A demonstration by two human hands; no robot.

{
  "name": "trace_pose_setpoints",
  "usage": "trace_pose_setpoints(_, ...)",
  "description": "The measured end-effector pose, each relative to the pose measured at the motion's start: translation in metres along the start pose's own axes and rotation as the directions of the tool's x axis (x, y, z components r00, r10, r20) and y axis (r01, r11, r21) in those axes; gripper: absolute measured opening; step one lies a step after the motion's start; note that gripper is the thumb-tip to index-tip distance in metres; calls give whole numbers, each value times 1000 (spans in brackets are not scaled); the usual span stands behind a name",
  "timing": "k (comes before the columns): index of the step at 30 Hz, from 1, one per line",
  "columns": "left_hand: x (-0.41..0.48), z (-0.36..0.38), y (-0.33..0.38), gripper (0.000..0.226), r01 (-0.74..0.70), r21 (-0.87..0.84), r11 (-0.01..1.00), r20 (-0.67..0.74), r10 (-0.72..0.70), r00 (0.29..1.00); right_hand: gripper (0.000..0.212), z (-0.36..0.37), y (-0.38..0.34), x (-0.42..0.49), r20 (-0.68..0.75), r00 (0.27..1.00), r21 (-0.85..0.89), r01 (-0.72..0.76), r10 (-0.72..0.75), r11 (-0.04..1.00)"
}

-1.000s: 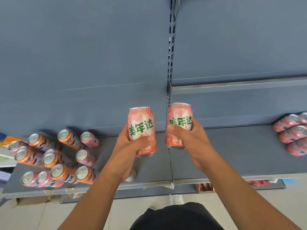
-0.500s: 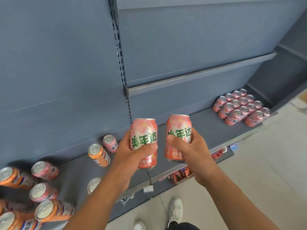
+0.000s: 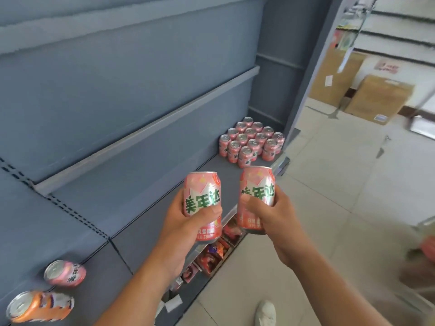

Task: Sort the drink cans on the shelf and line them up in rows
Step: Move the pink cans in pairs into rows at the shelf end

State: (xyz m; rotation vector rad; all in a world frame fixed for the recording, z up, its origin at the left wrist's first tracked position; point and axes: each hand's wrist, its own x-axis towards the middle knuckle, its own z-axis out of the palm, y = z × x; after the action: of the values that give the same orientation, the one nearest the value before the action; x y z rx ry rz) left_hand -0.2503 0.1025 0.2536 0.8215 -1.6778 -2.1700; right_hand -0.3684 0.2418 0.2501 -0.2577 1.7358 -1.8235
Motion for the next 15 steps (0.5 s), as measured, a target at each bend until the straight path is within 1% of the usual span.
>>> trace_pose_setpoints(2, 17, 42, -3, 53, 2, 13, 1000, 48, -2, 999, 50, -41, -7, 11, -38, 999, 26, 0, 1, 1000)
trace_pose_setpoints(4, 35, 85, -6, 54, -1, 24, 1000, 84, -1, 996, 54, -83, -15, 20, -75, 997, 31, 1, 1, 1000)
trace_pose_setpoints(6, 51, 125, -8, 51, -3, 33, 999, 116, -1, 993, 56, -122, -24, 28, -115, 993, 27, 6, -2, 1000)
trace_pose_setpoints(9, 74, 174, -11, 51, 3, 44, 999, 152, -10, 988, 48, -171, -37, 37, -167, 986, 47, 15, -7, 999)
trace_pose_setpoints(12, 95, 210, -13, 59, 14, 64, 998, 208, -27, 978, 36, -205, -45, 48, -206, 979, 78, 15, 1, 997)
trace_pose_setpoints(15, 117, 236, -14, 65, 12, 84, 996, 238, -32, 971, 31, -228, -48, 64, -228, 974, 91, 18, 3, 996)
